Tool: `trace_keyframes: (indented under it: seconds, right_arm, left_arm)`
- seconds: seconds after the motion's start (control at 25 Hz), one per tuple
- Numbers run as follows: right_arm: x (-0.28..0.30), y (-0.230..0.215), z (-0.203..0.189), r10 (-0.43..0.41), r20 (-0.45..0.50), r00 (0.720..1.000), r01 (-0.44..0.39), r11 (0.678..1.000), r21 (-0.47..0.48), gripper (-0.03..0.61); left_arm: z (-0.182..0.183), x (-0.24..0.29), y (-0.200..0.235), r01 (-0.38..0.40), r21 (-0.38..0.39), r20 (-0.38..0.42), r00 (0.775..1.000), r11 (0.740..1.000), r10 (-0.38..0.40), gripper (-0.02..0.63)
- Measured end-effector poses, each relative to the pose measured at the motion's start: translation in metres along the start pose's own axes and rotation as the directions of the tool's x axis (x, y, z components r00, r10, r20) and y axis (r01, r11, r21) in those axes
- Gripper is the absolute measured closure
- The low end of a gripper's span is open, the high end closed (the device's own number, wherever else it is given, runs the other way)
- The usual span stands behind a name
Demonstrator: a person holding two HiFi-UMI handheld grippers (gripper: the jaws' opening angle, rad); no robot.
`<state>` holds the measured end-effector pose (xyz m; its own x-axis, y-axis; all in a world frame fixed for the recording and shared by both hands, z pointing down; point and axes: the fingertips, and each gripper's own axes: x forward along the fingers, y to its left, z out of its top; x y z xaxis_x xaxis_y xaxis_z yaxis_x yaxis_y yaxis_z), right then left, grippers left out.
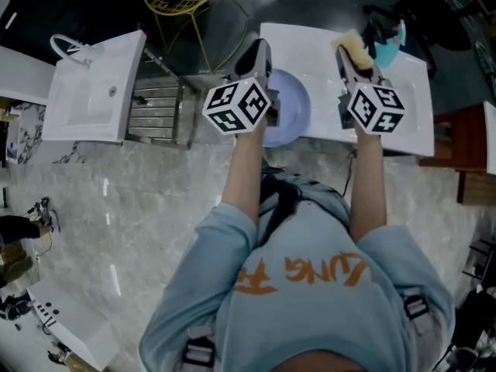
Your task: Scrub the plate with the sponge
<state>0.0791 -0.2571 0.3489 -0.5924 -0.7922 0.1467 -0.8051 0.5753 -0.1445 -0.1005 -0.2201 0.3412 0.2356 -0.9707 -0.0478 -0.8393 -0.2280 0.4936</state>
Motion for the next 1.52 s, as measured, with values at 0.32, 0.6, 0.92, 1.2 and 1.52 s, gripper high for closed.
trace_keyframes:
  seconds: [0.32,0.6,0.92,1.2,1.52]
  right_arm:
    - [-0.034,-0.042,0.043,-0.117,0.077,0.990,0.122,0.990,-0.064,0.548]
    - [-0.068,-0.088,0.057,-0.275,0.066,0.959,0.281,0.953,-0.117,0.549]
    - [-0.090,-0.102,0.056,-0.302,0.084,0.950,0.311,0.941,-0.135,0.548]
    - [-0.113,-0.119,0.061,-0.326,0.123,0.937,0.341,0.931,-0.127,0.548]
    - [-0.134,-0.133,0.064,-0.350,0.140,0.926,0.368,0.920,-0.133,0.548]
  left_arm:
    - [0.011,0.049,-0.081,0.089,0.236,-0.007,0.996,0.968,-0.089,0.611]
    - [-0.001,0.075,-0.130,0.076,0.474,-0.033,0.997,0.877,-0.068,0.611]
    - [-0.019,0.082,-0.162,0.142,0.512,-0.060,0.990,0.847,-0.130,0.611]
    - [-0.032,0.092,-0.187,0.204,0.506,-0.086,0.979,0.838,-0.186,0.611]
    - [-0.047,0.100,-0.211,0.267,0.494,-0.124,0.964,0.828,-0.237,0.611]
